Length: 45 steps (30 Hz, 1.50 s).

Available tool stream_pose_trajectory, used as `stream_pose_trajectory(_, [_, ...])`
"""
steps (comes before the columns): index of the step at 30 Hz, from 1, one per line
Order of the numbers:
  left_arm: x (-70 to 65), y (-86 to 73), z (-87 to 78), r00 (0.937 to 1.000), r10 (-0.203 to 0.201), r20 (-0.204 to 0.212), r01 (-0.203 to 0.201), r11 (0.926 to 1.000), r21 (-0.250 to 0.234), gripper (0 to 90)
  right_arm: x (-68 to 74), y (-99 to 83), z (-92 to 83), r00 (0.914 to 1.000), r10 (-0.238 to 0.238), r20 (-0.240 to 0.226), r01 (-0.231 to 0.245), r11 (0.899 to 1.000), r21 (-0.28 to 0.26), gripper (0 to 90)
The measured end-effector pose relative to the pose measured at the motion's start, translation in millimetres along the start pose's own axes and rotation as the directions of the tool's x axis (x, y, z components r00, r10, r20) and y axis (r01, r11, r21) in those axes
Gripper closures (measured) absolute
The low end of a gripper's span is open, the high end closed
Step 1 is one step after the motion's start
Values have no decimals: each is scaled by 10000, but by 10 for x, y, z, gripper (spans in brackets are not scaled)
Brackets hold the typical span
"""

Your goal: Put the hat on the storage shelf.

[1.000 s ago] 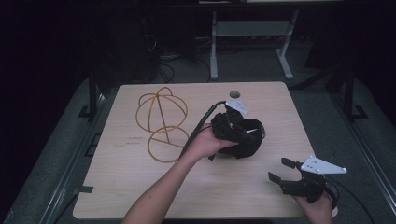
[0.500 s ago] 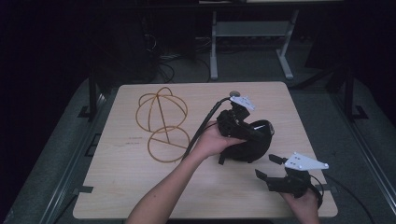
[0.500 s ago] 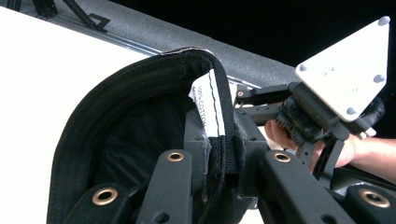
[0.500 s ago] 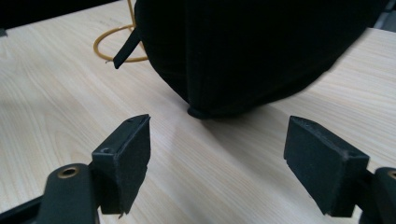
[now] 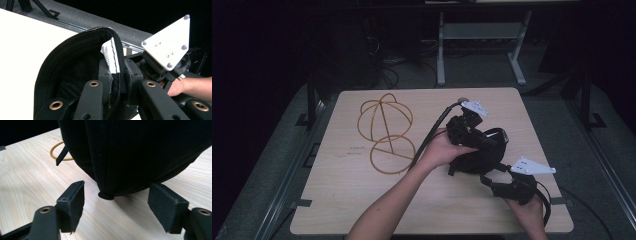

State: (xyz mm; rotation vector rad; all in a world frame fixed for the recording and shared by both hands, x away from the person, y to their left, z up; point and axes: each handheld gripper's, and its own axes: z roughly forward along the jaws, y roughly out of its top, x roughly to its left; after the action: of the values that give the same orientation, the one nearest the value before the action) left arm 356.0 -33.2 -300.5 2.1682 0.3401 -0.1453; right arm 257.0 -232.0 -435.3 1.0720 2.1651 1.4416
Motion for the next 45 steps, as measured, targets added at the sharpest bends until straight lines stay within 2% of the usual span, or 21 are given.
stream_pose_trajectory(2, [-3,14,-4,10000,23,15,-23,10000,-3,784,-6,1,15,9999,48,129,-48,10000,49,296])
stream_pose_trajectory(4, [-8,23,-4,10000,-24,72,24,10000,-89,783,-17,5,27,9999,114,70,-114,9999,10,298])
stream_pose_trajectory(11, [-47,72,-1,9998,211,38,-211,9998,-14,784,-39,47,80,9989,460,-20,-460,9985,-289,326])
stream_pose_trajectory(17, [-70,73,-52,9995,304,50,-303,9994,-180,784,-66,85,108,9970,701,337,-681,9961,-563,477])
stream_pose_trajectory(19, [-73,70,-73,9988,471,-108,-472,9988,-105,784,-79,85,117,9960,860,258,-841,9942,-674,529])
stream_pose_trajectory(22, [-46,42,-109,9992,374,-137,-376,9992,-95,784,-99,89,135,9949,999,151,-985,9923,-756,625])
stream_pose_trajectory(26, [-24,-8,-175,9995,235,-221,-238,9997,-109,784,-118,100,138,9951,985,120,-972,9917,-842,705])
stream_pose_trajectory(29, [-16,-30,-221,9992,291,-270,-293,9996,-64,784,-124,118,130,9957,922,54,-914,9920,-870,745])
stream_pose_trajectory(37, [10,-113,-306,9982,277,-526,-277,9996,8,764,-149,156,48,9978,652,79,-644,9951,-757,758])
stream_pose_trajectory(41, [2,-129,-331,9968,359,-708,-354,9993,84,736,-146,181,-8,9984,550,109,-541,9961,-704,759])
stream_pose_trajectory(45, [-17,-153,-337,9939,487,-989,-466,9986,231,678,-158,201,-40,9982,602,-49,-604,9963,-611,759])
